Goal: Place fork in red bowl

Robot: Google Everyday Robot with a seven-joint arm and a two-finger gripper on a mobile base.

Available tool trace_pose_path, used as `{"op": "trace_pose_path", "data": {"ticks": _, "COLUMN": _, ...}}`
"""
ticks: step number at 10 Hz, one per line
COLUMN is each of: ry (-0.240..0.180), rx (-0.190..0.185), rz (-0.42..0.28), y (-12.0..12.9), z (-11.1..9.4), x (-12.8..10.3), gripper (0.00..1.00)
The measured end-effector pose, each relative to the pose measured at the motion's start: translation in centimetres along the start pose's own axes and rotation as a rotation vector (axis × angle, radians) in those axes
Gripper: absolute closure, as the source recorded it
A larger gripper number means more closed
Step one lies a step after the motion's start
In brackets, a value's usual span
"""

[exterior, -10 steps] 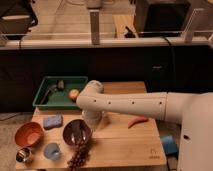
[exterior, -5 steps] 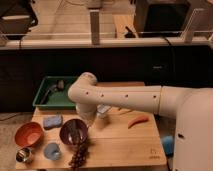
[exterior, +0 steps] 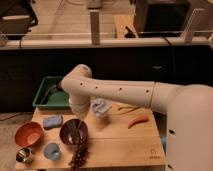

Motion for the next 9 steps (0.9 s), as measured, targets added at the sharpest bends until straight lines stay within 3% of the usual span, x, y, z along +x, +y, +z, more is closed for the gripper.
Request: {"op": "trace_pose_path", "data": {"ticks": 9, "ry": -0.115, "rx": 0.104, "rz": -0.195, "y": -8.9, "z": 1.6, "x": -2.9, "gripper": 1.00}}
